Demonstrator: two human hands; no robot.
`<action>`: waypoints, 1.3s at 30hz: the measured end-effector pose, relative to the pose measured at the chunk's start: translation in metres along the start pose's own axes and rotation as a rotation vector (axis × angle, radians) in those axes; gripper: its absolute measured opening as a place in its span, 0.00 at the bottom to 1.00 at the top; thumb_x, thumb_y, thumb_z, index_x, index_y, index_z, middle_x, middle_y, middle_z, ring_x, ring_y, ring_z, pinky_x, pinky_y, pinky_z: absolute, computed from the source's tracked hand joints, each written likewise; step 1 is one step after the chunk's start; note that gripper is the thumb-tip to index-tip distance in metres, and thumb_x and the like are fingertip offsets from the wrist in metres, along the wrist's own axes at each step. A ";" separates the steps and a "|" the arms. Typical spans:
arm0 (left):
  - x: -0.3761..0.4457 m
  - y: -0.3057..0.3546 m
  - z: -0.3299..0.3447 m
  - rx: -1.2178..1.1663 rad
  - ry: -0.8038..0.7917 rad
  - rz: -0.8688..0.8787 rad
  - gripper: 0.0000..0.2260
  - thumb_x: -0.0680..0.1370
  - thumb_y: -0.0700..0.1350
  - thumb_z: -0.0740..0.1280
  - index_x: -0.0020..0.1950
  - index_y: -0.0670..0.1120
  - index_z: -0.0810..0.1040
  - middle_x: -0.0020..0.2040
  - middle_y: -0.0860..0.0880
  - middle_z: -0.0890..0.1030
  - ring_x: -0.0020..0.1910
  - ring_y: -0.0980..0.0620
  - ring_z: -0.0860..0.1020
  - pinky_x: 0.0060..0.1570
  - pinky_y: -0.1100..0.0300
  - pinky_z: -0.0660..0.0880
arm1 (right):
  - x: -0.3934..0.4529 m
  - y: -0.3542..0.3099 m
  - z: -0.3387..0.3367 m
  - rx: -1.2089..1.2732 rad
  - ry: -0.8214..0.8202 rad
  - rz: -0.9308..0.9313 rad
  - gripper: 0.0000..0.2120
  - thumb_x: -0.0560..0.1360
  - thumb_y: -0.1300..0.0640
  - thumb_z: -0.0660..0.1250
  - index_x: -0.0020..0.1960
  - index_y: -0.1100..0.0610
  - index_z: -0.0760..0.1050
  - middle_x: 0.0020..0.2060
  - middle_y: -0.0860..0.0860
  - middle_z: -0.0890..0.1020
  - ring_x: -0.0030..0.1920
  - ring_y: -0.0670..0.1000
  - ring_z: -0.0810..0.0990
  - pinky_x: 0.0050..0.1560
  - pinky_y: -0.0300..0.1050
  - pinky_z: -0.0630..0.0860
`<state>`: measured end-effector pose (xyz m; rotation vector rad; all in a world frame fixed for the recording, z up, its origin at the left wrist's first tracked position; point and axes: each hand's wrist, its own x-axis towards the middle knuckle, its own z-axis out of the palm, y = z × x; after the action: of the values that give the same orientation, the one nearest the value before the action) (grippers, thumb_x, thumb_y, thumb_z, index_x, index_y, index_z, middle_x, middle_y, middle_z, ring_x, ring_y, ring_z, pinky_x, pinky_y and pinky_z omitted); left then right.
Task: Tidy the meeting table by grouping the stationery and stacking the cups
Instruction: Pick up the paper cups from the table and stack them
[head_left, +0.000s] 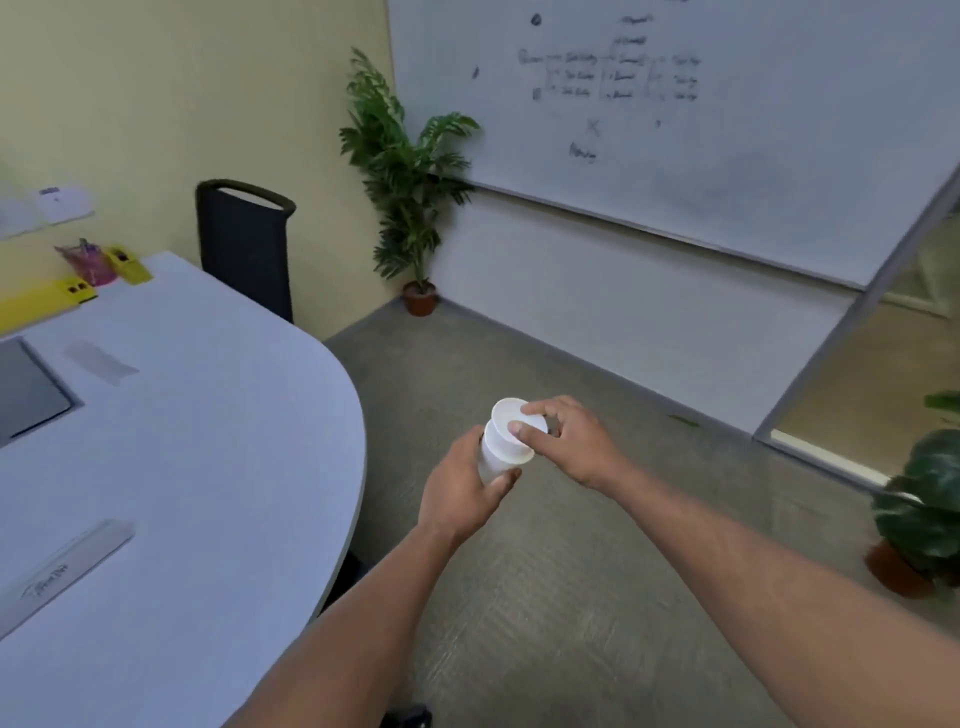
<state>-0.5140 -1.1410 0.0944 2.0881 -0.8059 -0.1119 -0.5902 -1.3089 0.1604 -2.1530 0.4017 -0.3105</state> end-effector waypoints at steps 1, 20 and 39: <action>0.009 -0.007 -0.004 0.004 0.022 -0.016 0.23 0.72 0.60 0.69 0.65 0.61 0.70 0.57 0.61 0.78 0.51 0.59 0.78 0.50 0.56 0.78 | 0.017 -0.002 0.006 0.025 0.002 -0.001 0.15 0.72 0.44 0.73 0.54 0.51 0.81 0.50 0.45 0.78 0.49 0.50 0.82 0.54 0.50 0.79; 0.133 -0.095 -0.061 0.102 0.494 -0.513 0.24 0.69 0.65 0.70 0.63 0.64 0.69 0.59 0.61 0.78 0.53 0.56 0.79 0.52 0.55 0.79 | 0.291 -0.051 0.102 0.079 -0.510 -0.242 0.07 0.73 0.58 0.67 0.44 0.50 0.84 0.36 0.47 0.85 0.35 0.50 0.83 0.37 0.51 0.81; 0.107 -0.217 -0.170 0.200 0.747 -0.754 0.29 0.69 0.66 0.69 0.67 0.59 0.67 0.62 0.59 0.77 0.56 0.57 0.77 0.52 0.60 0.76 | 0.364 -0.184 0.299 0.207 -0.740 -0.539 0.10 0.74 0.57 0.67 0.42 0.42 0.81 0.43 0.45 0.84 0.34 0.45 0.81 0.33 0.38 0.78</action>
<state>-0.2597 -0.9949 0.0561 2.2673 0.4411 0.3410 -0.1165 -1.1315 0.1682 -1.9690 -0.6101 0.1585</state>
